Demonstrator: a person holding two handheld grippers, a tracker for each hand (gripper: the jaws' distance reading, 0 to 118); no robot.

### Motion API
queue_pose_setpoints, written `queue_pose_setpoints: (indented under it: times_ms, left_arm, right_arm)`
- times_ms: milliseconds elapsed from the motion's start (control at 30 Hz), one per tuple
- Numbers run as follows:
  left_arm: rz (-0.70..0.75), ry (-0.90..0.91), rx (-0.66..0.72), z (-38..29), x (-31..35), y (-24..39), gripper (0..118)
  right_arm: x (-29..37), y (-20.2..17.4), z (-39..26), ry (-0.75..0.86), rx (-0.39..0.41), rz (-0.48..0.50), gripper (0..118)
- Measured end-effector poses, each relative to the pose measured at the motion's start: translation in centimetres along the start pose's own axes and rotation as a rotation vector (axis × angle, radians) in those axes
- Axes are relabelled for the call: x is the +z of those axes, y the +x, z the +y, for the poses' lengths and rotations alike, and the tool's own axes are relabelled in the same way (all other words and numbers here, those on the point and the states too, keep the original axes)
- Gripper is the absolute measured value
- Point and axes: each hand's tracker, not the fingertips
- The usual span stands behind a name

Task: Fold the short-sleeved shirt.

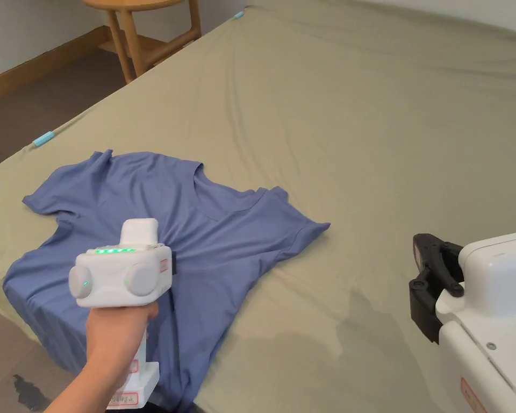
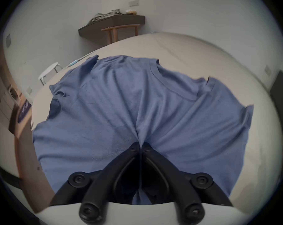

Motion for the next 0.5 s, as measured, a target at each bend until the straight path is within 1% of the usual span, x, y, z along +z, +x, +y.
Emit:
queue_pose_setpoints:
  times_ms: [67,167,300,400,467,500]
  left_arm:
    - [-0.008,0.102,0.023,0.1,2.4,-0.2,0]
    - [-0.027,0.211,0.016,1.0,5.5,-0.1,0]
    - [-0.12,0.296,0.081,3.6,10.0,-0.3,0]
    - [-0.232,0.331,0.203,5.6,13.6,-0.2,0]
    - [-0.23,0.41,0.163,6.4,17.5,2.1,0]
    - [-0.238,0.458,0.118,7.1,19.2,3.0,0]
  right_arm:
    - [1.0,0.6,0.2,0.015,-0.014,-0.014,0]
    - [2.0,1.6,0.5,0.031,-0.049,-0.026,0]
    - [4.0,2.7,1.0,0.069,-0.069,-0.061,0]
    - [5.7,3.7,1.2,0.096,-0.088,-0.079,0]
    - [7.0,4.0,1.5,0.115,-0.096,-0.1,0]
    - [7.7,4.1,1.7,0.125,-0.099,-0.111,0]
